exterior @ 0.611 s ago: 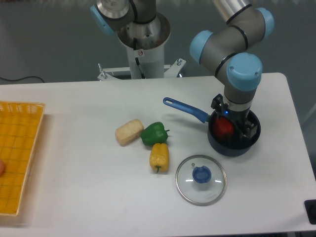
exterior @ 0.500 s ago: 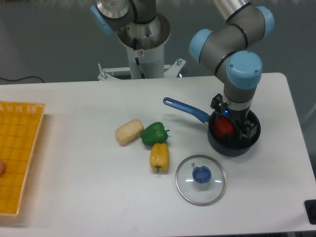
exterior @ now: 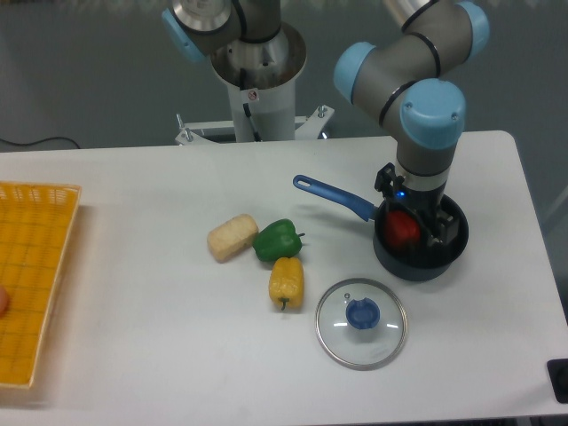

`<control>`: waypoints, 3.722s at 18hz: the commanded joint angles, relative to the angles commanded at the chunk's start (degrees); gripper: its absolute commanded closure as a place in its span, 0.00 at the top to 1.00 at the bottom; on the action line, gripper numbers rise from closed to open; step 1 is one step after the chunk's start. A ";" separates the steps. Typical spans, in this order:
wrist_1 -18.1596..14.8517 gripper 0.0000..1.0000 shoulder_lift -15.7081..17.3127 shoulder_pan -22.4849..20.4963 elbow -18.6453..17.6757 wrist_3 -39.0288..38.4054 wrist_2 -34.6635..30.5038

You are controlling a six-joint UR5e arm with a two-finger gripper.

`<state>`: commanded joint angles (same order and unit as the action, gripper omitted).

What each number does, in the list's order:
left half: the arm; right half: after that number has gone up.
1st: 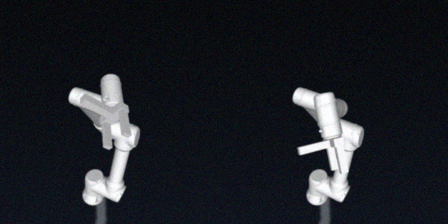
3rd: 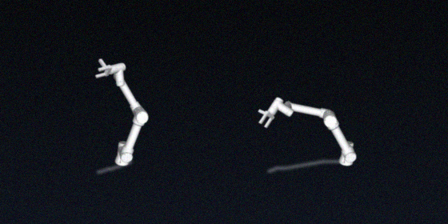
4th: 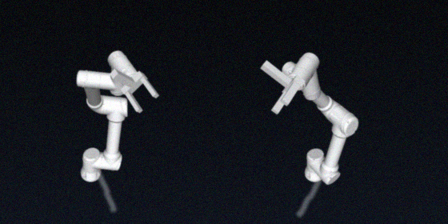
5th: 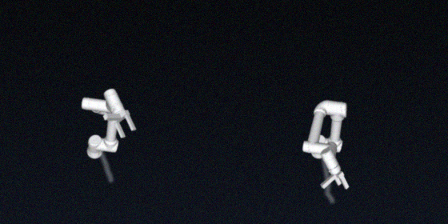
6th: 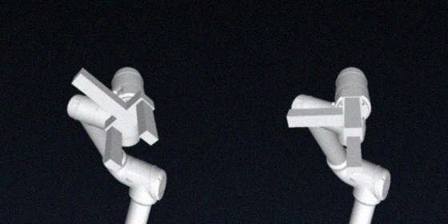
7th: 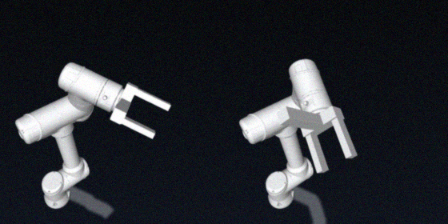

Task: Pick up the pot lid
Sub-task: 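Raise the gripper up out of the dark pot, then move the gripper over the glass lid's blue knob, then lower the open gripper down around the blue knob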

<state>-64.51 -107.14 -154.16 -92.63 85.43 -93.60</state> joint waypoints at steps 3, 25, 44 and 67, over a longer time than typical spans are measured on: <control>0.09 1.00 1.67 -0.26 -2.11 0.00 0.35; 4.04 1.00 -3.51 4.83 -0.36 -41.37 5.71; 11.42 1.00 -14.23 7.38 5.89 -57.57 5.98; 14.59 1.00 -16.87 8.00 5.71 -61.08 5.27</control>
<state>-49.92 -124.01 -146.16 -86.92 24.35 -88.33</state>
